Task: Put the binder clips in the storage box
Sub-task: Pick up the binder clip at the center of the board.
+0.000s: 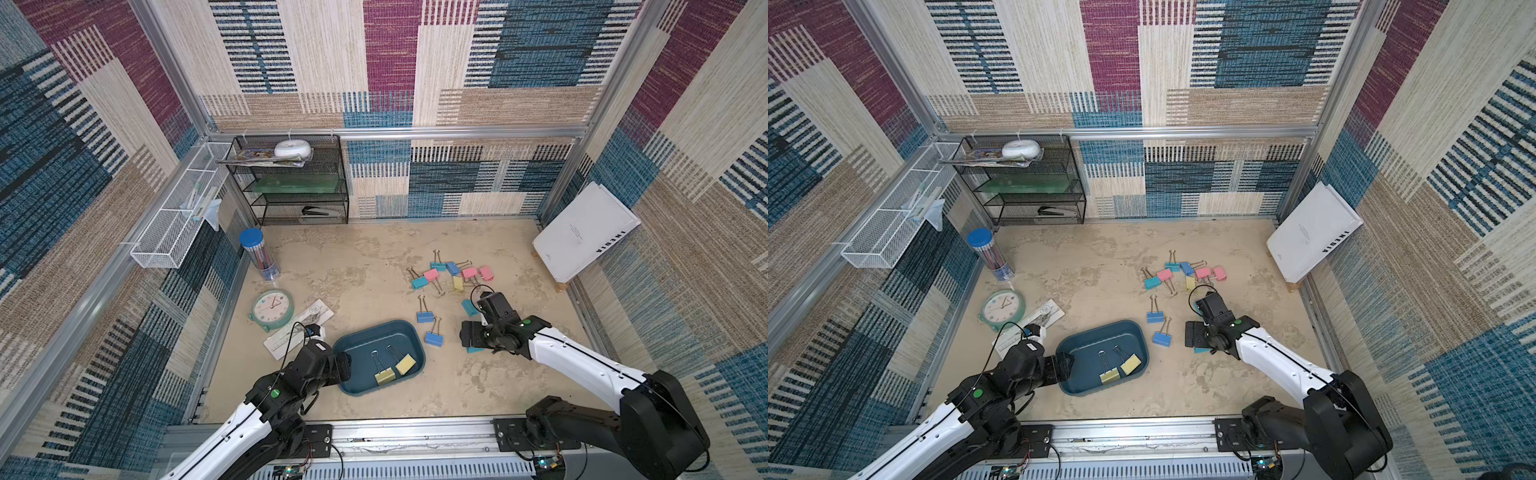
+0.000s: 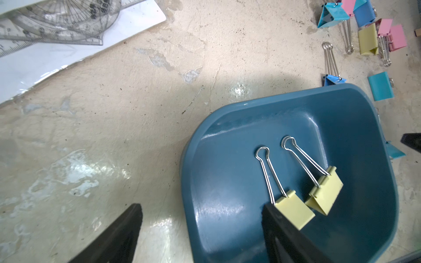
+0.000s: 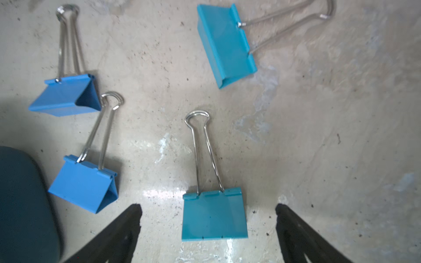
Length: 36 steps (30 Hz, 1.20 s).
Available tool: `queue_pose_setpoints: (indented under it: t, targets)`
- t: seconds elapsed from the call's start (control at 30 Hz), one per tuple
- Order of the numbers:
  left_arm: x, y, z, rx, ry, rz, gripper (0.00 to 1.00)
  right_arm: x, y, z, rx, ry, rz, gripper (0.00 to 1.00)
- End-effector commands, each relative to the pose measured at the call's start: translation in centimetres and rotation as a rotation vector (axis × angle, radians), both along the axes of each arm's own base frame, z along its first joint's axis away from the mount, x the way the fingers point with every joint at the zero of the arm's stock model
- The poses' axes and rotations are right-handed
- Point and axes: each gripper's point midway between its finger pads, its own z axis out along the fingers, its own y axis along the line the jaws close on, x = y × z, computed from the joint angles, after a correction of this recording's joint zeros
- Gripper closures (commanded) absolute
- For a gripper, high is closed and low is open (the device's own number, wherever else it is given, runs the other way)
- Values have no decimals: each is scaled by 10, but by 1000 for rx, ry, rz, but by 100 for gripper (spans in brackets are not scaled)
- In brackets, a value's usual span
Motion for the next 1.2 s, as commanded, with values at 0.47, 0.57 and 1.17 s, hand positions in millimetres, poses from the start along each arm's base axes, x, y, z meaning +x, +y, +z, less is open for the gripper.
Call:
queue_pose_setpoints:
  t: [0.47, 0.57, 1.17]
  targets:
    - [-3, 0, -4, -7, 5, -6, 14, -16, 11, -28, 32, 74, 19, 11]
    - [-3, 1, -4, -9, 4, -4, 14, -18, 12, -34, -4, 100, 26, 13]
    - [-5, 2, -6, -7, 0, -7, 14, -43, 7, -50, -117, 174, 21, 32]
